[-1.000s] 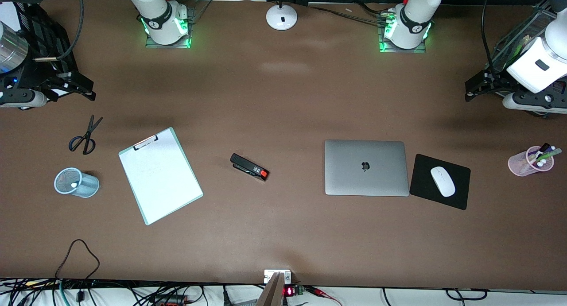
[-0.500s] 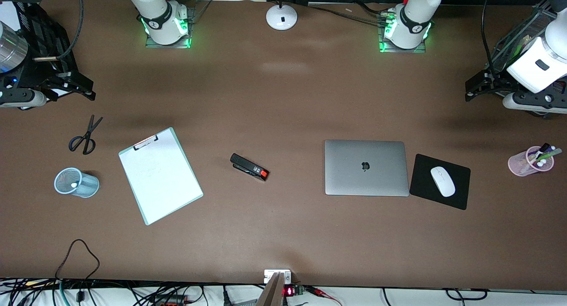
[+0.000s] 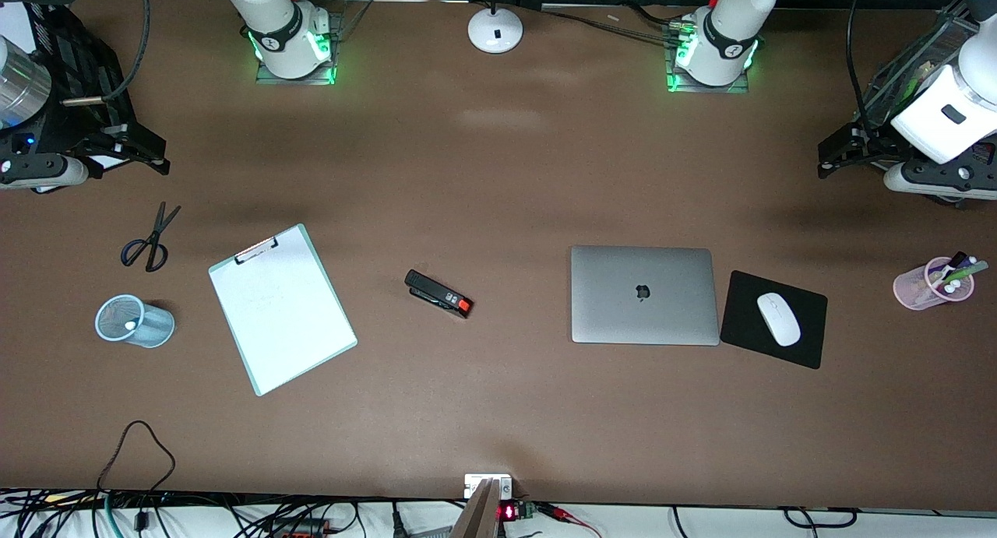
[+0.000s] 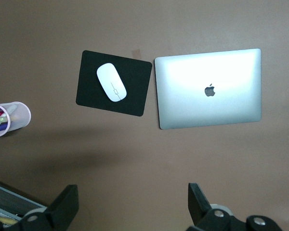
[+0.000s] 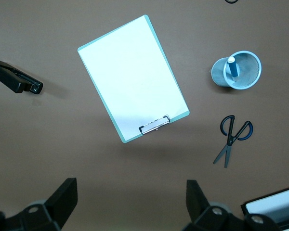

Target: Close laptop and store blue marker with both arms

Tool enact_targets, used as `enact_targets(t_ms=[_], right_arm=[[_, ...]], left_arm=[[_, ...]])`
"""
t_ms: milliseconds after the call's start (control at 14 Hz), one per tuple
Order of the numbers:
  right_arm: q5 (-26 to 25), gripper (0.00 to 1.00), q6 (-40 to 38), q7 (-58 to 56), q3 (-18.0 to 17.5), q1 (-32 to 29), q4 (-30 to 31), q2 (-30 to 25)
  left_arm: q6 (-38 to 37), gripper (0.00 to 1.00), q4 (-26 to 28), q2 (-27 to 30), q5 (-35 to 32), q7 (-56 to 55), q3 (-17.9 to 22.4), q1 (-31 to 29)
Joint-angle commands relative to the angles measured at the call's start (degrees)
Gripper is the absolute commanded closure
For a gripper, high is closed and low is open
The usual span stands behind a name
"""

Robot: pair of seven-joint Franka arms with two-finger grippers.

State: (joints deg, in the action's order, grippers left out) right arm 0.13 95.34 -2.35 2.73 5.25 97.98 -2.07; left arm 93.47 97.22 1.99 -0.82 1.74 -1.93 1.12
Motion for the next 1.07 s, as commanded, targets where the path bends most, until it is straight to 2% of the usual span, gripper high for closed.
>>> enact_targets(t_ms=[0, 786, 1000], right_arm=[[0.4, 0.00, -1.0, -1.0, -0.3, -0.4, -1.1, 0.3], [1.8, 0.00, -0.9, -0.6, -0.2, -0.6, -1.2, 0.6], [1.7, 0.00, -0.9, 2.9, -0.2, -0.6, -1.2, 0.6]], left_arm=[[-1.0, 0.00, -1.2, -0.1, 0.8, 1.2, 0.5, 0.5], [-1.3, 0.00, -1.2, -0.1, 0.8, 1.2, 0.5, 0.6], [-1.5, 0.00, -1.2, 0.0, 0.7, 1.2, 0.4, 0.6]])
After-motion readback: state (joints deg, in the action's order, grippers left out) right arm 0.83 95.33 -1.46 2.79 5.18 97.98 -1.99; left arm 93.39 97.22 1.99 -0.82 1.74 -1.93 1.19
